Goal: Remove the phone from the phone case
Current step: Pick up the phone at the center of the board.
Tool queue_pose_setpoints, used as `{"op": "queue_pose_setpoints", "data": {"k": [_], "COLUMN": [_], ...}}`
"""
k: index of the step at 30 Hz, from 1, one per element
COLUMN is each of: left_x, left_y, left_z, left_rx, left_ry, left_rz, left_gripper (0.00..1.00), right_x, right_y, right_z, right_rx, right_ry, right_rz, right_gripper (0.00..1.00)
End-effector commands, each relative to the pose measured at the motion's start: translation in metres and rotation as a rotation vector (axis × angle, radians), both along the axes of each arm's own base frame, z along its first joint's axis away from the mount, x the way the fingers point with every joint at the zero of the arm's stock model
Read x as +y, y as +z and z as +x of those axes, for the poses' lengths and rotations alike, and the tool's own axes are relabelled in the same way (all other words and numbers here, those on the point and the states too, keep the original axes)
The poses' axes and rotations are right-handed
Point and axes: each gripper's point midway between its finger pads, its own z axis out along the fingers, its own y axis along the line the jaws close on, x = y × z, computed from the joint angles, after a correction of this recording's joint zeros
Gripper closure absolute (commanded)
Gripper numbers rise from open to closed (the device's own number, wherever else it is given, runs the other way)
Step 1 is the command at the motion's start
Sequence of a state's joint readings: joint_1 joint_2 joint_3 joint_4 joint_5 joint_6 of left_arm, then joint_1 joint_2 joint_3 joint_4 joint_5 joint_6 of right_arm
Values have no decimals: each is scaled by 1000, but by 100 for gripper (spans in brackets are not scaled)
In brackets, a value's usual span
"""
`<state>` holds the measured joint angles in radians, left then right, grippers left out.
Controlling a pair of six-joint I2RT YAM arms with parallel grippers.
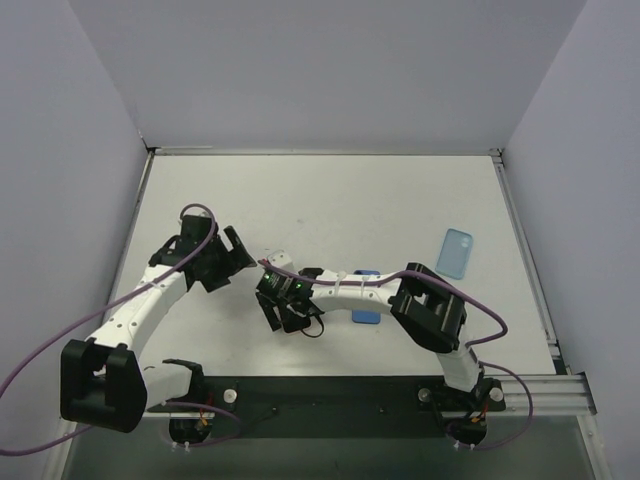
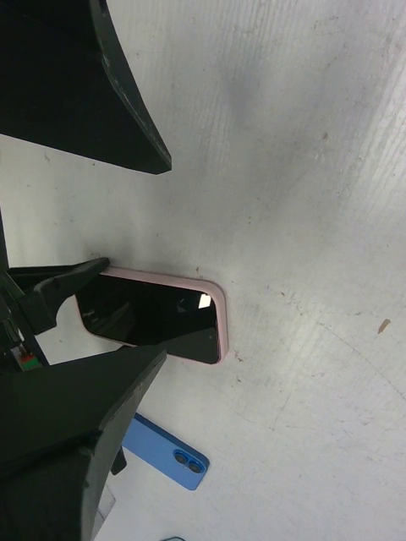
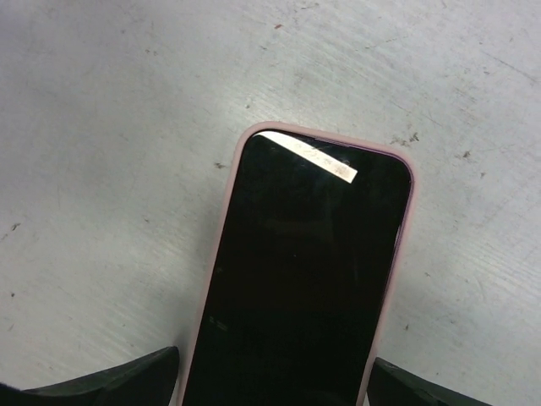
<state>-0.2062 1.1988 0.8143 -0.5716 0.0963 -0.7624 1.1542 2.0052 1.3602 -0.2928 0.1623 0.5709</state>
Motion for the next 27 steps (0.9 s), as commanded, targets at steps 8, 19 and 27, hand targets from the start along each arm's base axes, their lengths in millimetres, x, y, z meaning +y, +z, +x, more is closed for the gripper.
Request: {"op": "queue_pose_setpoints", "data": {"k": [8,19,27], "left_x": [-9,-66,-96], "left_y": [-23,-25,-24], "left_z": [-6,-15,-20], "left_rx": [53,-2,21], "left_ry": [14,-146,-190], "left_rz": [-65,-377,-607], "left_gripper": [5,4,3], "right_x": [-21,-9,-1], "right_y": [13,58,70], "right_z": [7,14,9], "right_rx": [-39,126,155], "right_ry": [-28,-69,-29], "right_rz": [-65,440,556], "right_gripper": [62,79,80]}}
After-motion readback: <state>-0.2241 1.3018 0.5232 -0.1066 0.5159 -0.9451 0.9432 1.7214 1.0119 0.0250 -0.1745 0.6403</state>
